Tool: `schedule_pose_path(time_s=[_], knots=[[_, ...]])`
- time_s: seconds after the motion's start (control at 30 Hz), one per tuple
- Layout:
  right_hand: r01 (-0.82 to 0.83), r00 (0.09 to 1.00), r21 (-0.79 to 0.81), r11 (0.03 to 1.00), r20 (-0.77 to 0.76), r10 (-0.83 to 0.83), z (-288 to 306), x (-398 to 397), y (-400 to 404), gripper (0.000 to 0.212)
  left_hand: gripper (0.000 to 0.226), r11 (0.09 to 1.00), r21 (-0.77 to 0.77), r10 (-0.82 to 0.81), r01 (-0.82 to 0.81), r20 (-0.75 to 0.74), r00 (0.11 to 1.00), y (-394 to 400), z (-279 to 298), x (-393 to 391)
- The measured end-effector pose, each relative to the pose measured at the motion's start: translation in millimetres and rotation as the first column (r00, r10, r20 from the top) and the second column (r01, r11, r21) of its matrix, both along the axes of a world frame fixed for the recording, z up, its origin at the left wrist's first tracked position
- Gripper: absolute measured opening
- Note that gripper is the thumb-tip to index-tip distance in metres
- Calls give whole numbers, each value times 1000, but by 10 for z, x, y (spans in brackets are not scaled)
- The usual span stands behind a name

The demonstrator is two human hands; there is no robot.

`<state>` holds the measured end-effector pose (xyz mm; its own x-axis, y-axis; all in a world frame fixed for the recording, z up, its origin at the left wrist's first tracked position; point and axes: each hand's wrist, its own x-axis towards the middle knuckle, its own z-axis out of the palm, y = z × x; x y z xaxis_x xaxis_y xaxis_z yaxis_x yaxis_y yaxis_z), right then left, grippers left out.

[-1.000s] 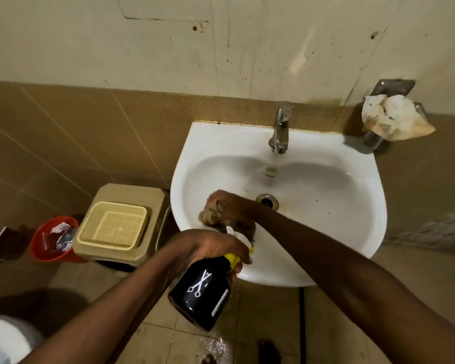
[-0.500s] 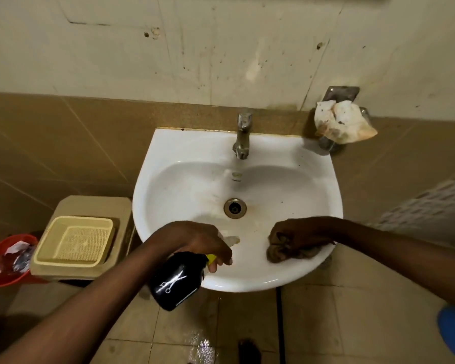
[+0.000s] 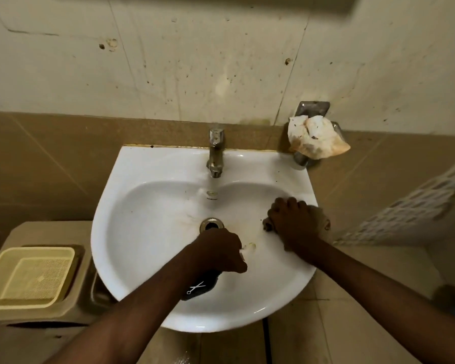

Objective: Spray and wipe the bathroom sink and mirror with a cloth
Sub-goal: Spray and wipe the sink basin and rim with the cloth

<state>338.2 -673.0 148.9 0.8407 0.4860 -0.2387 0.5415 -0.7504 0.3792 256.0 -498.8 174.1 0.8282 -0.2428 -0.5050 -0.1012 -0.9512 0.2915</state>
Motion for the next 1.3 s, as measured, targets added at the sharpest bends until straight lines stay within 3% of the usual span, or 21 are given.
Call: schedule_pose_path(time_s=[0.07,0.17,0.27,0.43,0.6,0.67,0.73,0.83,0.93,1.0,1.07,1.17,1.3], knots=[[-58,998,1,998,-22,58,28,111,-32,32,43,998,49,-36,30,134,990,20,-92,19],[-159,954,24,987,-253,160,-27,112,-215,32,57,990,122,-98,66,281,954,80,-153,3],[-182,914,64,981,-357,193,-13,63,-298,35,53,981,142,-162,130,250,955,183,-150,51],[-261,946,107,959,-169,276,-189,266,-54,37,46,950,237,-261,205,237,936,208,-174,140],[-256,867,222,941,-377,325,-252,332,-107,36,27,886,374,-337,273,117,934,315,-208,153],[-253,805,209,945,-497,325,-231,201,-123,38,28,883,367,-346,292,88,934,405,-240,124],[-250,802,186,950,-510,311,-262,135,-144,40,27,897,334,-334,289,83,939,410,-264,77],[-262,890,163,951,-339,304,-314,226,-72,42,27,903,321,-331,286,95,939,339,-271,89],[-184,971,83,979,-138,194,-410,298,163,68,32,906,331,-331,263,170,928,380,-267,120],[-181,981,-7,983,-68,180,-464,272,212,86,34,937,280,-280,211,235,931,399,-271,90],[-231,972,-32,972,-45,229,-416,277,137,84,40,978,179,-170,110,362,917,405,-272,73],[-416,901,24,909,149,408,-317,406,3,22,48,998,60,-32,1,522,852,440,-382,106],[-722,616,-80,688,378,691,-468,642,105,22,40,993,13,89,-117,569,818,253,-497,41]])
